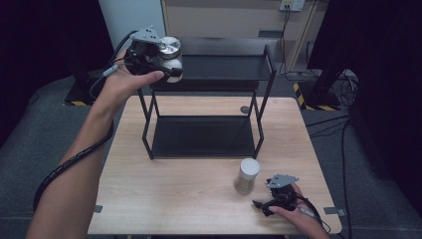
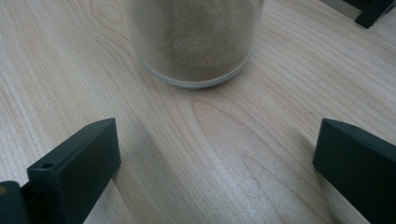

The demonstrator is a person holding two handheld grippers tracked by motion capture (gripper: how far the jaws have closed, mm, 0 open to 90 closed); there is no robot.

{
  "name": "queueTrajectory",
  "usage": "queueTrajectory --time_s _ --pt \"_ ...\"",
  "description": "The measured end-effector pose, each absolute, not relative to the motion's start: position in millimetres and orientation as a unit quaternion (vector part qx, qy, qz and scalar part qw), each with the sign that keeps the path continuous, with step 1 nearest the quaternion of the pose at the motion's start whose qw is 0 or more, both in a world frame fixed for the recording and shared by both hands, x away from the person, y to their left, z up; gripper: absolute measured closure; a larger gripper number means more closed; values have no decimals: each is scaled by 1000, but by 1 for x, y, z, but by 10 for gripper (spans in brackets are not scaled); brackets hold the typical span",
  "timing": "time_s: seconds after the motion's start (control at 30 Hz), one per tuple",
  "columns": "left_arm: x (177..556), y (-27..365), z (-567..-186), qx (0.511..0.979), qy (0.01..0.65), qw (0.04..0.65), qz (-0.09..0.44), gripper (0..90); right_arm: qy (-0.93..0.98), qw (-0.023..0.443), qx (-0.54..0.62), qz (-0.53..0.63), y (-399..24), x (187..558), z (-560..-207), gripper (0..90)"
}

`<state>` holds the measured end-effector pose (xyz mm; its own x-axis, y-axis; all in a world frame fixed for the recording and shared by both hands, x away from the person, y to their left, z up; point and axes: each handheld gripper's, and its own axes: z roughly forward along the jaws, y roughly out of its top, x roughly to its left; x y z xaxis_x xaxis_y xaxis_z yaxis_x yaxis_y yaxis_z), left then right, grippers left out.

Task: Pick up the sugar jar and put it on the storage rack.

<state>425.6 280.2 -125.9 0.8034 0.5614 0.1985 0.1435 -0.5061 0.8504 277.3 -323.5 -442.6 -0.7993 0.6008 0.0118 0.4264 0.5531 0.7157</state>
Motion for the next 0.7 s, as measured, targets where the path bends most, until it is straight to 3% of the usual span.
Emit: queueTrajectory --time_s 0.7 --pt "446 251 -124 816 297 422 260 304 874 118 294 370 -323 277 -443 12"
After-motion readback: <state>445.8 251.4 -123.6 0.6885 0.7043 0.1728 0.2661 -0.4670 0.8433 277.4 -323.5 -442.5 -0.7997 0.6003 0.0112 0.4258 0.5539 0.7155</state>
